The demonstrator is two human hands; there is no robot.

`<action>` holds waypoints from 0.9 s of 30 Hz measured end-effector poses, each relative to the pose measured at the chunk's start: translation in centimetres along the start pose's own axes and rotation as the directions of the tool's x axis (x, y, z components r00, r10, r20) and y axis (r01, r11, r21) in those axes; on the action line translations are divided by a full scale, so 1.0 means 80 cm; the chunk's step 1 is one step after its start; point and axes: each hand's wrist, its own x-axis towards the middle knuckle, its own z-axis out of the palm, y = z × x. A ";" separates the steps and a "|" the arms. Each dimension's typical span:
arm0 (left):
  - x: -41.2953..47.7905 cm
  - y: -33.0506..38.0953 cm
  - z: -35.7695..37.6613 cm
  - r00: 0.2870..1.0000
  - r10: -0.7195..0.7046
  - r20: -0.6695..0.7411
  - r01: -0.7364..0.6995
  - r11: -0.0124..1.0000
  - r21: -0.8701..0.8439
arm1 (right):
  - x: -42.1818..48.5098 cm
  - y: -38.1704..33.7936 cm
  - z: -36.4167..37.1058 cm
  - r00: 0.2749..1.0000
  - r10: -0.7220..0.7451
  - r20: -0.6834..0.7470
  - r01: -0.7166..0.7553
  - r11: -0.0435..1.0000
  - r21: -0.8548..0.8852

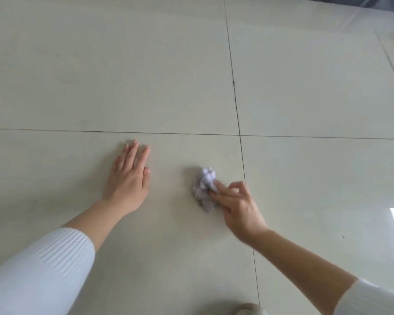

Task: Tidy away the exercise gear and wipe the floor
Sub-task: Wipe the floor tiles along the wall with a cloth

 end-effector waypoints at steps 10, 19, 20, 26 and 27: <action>-0.055 -0.024 -0.009 0.993 -0.076 0.085 0.072 0.996 0.055 | -0.042 -0.066 0.029 0.919 -0.295 0.262 0.306 0.952 -0.002; -0.092 -0.065 -0.021 0.990 -0.089 0.107 0.080 0.993 0.091 | 0.144 0.022 -0.015 0.902 0.431 -0.017 -0.422 0.874 -0.241; -0.092 -0.066 -0.022 0.992 -0.075 0.103 0.066 0.994 0.090 | 0.153 0.014 -0.005 0.897 0.443 -0.020 -0.435 0.871 -0.226; -0.094 -0.068 -0.024 0.999 -0.035 0.027 0.033 0.995 0.093 | 0.128 -0.076 0.080 0.986 -0.022 0.164 0.042 0.992 -0.116; -0.094 -0.070 -0.024 0.999 -0.032 0.014 0.031 0.995 0.099 | 0.110 -0.093 0.091 0.972 -0.104 0.209 0.126 0.987 -0.098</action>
